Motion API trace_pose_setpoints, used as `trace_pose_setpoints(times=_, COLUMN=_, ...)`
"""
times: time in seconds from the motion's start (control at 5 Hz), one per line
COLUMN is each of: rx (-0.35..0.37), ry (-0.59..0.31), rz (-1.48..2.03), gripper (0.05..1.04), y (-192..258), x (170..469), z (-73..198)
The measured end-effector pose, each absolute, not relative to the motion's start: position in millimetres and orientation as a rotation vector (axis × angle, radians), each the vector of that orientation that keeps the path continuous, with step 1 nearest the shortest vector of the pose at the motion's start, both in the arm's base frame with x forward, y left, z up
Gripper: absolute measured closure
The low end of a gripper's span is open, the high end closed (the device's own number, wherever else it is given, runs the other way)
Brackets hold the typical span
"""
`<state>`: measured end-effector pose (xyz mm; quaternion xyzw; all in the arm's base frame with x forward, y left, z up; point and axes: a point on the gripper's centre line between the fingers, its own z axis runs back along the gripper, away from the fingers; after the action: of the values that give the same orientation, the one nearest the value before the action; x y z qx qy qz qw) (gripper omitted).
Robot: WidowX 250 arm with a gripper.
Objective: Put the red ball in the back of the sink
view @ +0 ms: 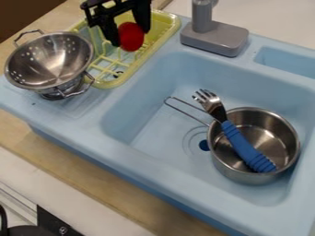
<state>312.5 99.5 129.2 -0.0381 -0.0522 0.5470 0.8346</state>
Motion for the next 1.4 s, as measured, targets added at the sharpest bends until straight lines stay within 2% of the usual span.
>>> trace_pose_setpoints(times=0.2, rx=-0.1, ry=-0.137, rz=1.135, gripper=0.345, y=95, x=321, z=142)
trace_pose_setpoints(times=0.4, rx=-0.079, ry=-0.144, rz=1.137, gripper=0.345, y=90, x=321, z=159)
trace_pose_setpoints(times=0.8, rx=-0.051, ry=-0.15, rz=1.101, gripper=0.345, y=73, x=304, z=186)
trace_pose_setpoints(times=1.0, rx=-0.092, ry=-0.157, rz=1.051, gripper=0.345, y=62, x=293, z=191)
trace_pose_setpoints(times=1.4, rx=-0.113, ry=-0.141, rz=0.885, gripper=0.345, y=22, x=286, z=175)
